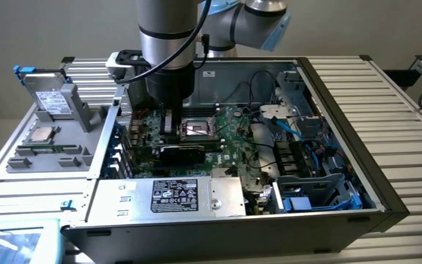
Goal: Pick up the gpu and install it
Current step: 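Insert the gpu into the slot, then press down on the gpu until it lock into place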
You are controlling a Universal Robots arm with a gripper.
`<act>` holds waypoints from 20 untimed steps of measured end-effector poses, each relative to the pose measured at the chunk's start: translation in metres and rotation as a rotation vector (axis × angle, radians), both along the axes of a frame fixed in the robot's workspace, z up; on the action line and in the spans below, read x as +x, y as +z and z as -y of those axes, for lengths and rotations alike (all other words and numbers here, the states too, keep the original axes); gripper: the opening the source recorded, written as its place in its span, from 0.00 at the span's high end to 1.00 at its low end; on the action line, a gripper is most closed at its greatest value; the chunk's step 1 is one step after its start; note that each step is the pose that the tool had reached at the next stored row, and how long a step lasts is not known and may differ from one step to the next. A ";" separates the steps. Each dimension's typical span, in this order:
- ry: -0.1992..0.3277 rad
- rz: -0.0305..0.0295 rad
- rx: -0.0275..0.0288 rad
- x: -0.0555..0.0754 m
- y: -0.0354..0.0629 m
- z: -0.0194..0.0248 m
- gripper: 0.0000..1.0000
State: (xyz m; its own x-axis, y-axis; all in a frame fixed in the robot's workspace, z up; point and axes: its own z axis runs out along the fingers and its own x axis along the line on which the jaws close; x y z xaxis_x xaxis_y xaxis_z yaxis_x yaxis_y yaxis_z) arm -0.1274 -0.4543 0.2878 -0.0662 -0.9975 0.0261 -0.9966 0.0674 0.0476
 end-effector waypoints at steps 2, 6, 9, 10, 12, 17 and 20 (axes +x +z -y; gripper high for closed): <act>0.000 0.0000 0.0001 0.000 0.0000 0.0000 0.88; 0.000 0.0001 0.0001 0.000 0.0000 0.0000 0.88; 0.000 0.0000 0.0001 0.000 0.0000 0.0000 0.88; 0.000 0.0000 0.0001 0.000 0.0000 0.0000 0.88; 0.000 0.0000 0.0001 0.000 0.0000 0.0000 0.88; 0.000 0.0000 0.0000 -0.001 0.0000 -0.0001 0.88; 0.000 0.0000 0.0001 -0.008 -0.0001 -0.0011 0.88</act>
State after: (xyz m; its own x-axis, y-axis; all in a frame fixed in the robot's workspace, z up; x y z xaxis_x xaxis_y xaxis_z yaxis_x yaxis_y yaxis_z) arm -0.1351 -0.4532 0.2877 -0.0660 -0.9975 0.0260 -0.9966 0.0672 0.0476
